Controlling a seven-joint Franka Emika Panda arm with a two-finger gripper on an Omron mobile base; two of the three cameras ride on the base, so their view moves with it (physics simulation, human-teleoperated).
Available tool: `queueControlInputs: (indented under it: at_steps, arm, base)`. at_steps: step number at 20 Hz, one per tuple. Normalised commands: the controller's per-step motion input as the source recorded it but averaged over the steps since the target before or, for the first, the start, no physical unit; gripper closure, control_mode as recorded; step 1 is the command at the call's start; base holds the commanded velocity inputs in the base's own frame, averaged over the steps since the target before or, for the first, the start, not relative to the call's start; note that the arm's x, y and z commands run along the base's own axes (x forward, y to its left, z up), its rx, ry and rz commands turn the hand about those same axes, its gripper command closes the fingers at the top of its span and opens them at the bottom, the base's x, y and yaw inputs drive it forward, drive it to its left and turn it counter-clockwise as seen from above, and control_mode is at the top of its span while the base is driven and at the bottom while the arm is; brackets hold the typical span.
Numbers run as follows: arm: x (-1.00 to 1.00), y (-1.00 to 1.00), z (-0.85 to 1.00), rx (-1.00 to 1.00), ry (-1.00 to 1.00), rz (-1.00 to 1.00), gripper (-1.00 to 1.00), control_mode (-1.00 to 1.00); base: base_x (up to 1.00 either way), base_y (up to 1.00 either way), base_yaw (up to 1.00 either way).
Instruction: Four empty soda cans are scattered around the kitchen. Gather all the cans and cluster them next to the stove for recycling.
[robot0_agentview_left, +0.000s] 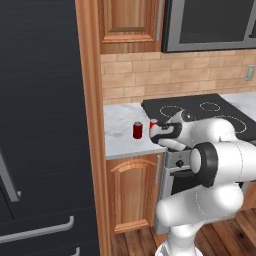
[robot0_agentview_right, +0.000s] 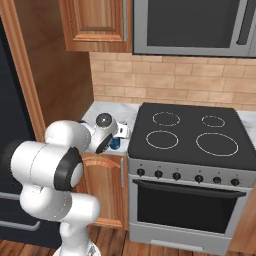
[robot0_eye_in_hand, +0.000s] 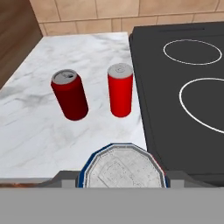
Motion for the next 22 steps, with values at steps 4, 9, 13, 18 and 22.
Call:
queueControlInputs:
  at_steps: [4,9,13,18,22]
  arm:
    - [0.12,0.0,-0.14,0.0,0.0,0.0,1.0,-1.0]
    - [0.15,0.0,-0.13,0.0,0.0,0.0,1.0,-1.0]
    - [0.18,0.0,-0.12,0.0,0.0,0.0,1.0,-1.0]
    - [0.19,0.0,-0.11,0.0,0.0,0.0,1.0,-1.0]
    - [0.19,0.0,-0.12,0.0,0.0,0.0,1.0,-1.0]
  base:
    - [0.0,0.0,0.0]
    - [0.0,0.0,0.0]
    - [0.0,0.0,0.0]
    - [0.0,0.0,0.0]
    - [0.0,0.0,0.0]
